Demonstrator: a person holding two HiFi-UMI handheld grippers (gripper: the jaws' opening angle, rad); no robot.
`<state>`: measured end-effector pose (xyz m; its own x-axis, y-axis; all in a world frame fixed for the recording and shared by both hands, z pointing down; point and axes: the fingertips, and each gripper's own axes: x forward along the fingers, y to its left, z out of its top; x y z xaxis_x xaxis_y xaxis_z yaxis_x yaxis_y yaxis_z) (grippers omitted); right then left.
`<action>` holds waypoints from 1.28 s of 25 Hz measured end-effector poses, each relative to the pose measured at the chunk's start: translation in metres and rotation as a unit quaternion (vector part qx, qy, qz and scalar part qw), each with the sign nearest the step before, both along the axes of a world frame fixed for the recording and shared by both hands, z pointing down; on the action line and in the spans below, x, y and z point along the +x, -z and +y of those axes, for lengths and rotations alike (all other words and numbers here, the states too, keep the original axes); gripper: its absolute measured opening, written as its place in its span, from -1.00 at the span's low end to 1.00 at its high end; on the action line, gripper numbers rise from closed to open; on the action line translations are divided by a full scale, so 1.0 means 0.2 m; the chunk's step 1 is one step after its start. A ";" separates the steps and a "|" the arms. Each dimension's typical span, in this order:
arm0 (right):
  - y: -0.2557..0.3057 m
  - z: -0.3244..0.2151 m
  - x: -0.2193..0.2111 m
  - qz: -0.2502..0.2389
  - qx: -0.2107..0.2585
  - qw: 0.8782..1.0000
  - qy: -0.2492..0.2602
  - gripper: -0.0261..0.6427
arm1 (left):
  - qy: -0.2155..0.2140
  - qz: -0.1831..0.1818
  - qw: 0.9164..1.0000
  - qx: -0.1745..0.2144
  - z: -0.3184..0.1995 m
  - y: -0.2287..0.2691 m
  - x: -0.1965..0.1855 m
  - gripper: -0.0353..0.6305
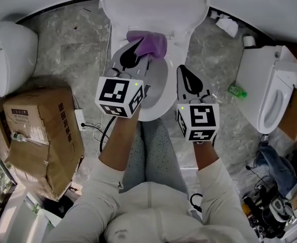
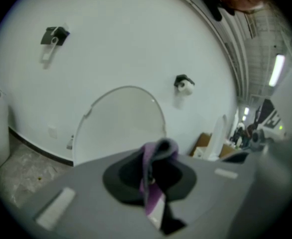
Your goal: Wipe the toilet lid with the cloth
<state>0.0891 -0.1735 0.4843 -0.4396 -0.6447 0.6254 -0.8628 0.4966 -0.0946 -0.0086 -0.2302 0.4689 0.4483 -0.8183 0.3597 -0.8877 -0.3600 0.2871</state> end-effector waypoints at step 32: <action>0.79 -0.26 -0.14 0.038 0.093 0.993 0.060 -0.87 | -0.005 0.044 0.994 0.099 0.03 0.95 -0.13 -0.83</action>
<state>0.0618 -0.2256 0.3260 -0.4763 -0.6978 0.5350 -0.7976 0.5989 0.0710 -0.0344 -0.2238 0.2798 0.4796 -0.8642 0.1520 -0.8583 -0.4261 0.2858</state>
